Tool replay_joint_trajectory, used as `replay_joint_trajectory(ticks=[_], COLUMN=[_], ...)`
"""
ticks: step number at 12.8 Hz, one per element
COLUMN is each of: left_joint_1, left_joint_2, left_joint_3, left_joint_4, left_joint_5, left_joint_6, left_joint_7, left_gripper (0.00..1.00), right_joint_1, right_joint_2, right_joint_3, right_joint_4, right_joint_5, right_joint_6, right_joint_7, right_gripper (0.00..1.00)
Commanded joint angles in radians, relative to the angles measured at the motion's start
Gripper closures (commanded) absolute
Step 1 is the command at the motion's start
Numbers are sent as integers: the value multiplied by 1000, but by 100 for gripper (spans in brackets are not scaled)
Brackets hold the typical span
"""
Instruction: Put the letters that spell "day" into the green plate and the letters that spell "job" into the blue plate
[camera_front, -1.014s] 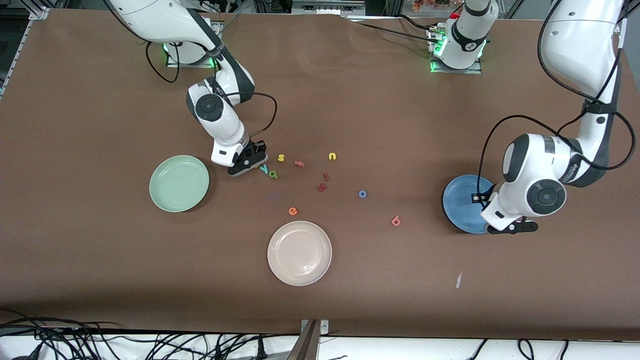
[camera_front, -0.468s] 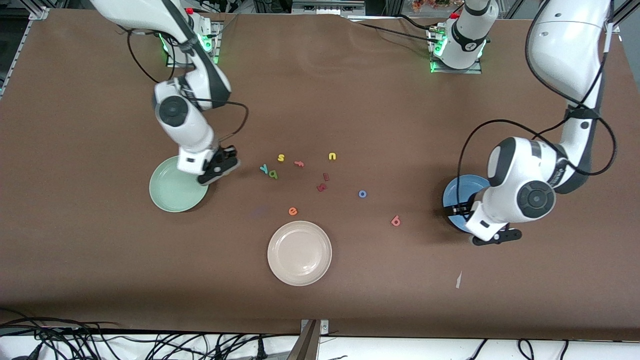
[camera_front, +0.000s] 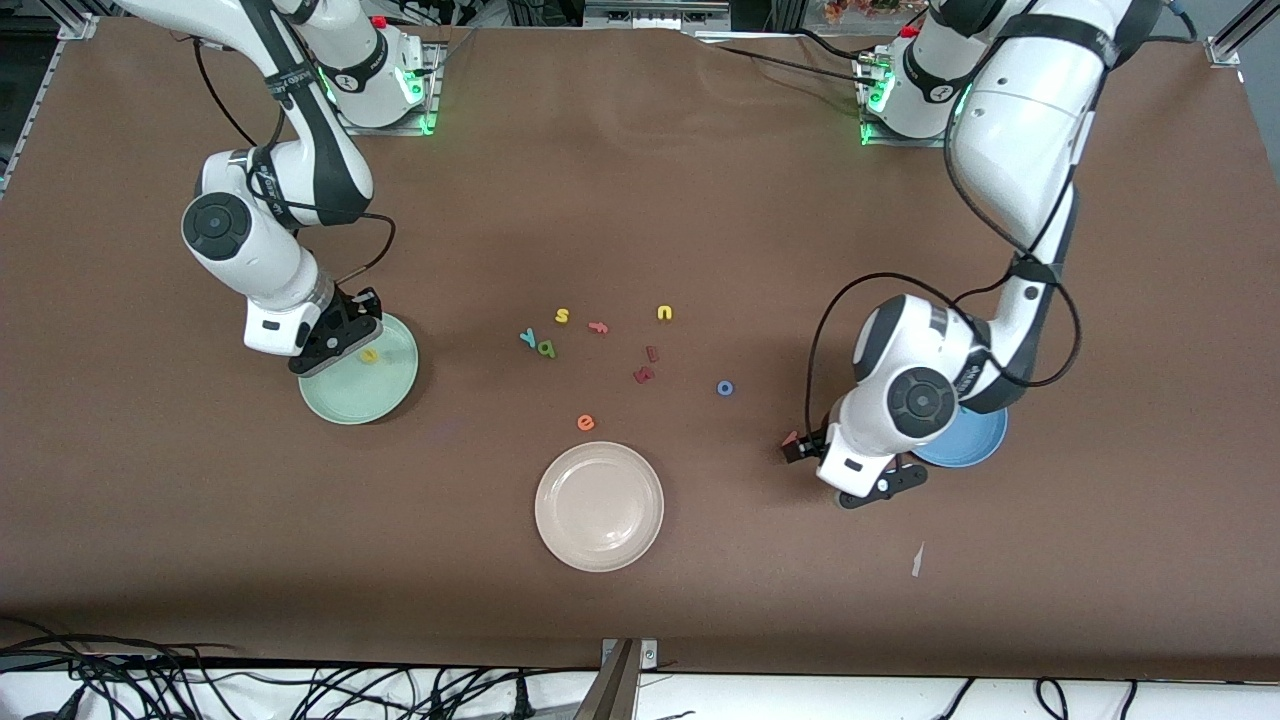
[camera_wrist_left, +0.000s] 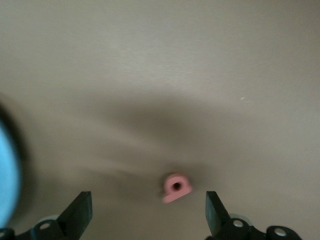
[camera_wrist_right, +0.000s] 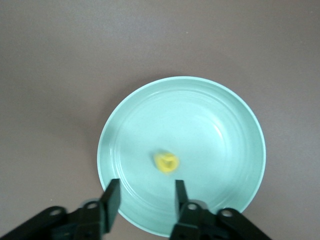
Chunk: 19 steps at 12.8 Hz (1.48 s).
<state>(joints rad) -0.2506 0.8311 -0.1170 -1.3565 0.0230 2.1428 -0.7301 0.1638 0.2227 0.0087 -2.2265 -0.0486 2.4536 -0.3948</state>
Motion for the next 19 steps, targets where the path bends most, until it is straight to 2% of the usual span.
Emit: replay_joint_trajectory(ticks=[1,3,5,9,10,12,16,18,19], left_joint_1=[-38,-42,-50,-50,-50,-50,-49,-44,-36], left_joint_2=[63,78,92,103,103,103,103,100,89], left_joint_3=[14,14,16,16,16,16,16,16,17], left_joint_4=[65,65,63,59,59,56,53,56,62], left_joint_5=[-21,-20,-14,-12,-14,-12,-9,-8,-6], left_joint_6=[23,32,55,57,57,57,71,82,68], left_joint_7=[-67,-72,-72,-74,-75,-80,-83,-69,-60], left_gripper=[0,3,10,34,43,51,83,93,95], right_joint_1=[8,11,32,134,144,169,218,236,246], right_joint_2=[-8,4,35,128,147,196,240,253,262], right_joint_3=[16,97,149,162,162,162,162,162,162], right_joint_4=[-9,-2,33,111,111,132,159,154,154], right_joint_5=[1,0,9,7,6,1,-2,-7,-8], right_joint_6=[-1,-5,-4,16,46,86,106,142,148], right_joint_7=[113,290,425,641,649,646,649,649,649], right_gripper=[29,29,29,29,29,30,30,30,31])
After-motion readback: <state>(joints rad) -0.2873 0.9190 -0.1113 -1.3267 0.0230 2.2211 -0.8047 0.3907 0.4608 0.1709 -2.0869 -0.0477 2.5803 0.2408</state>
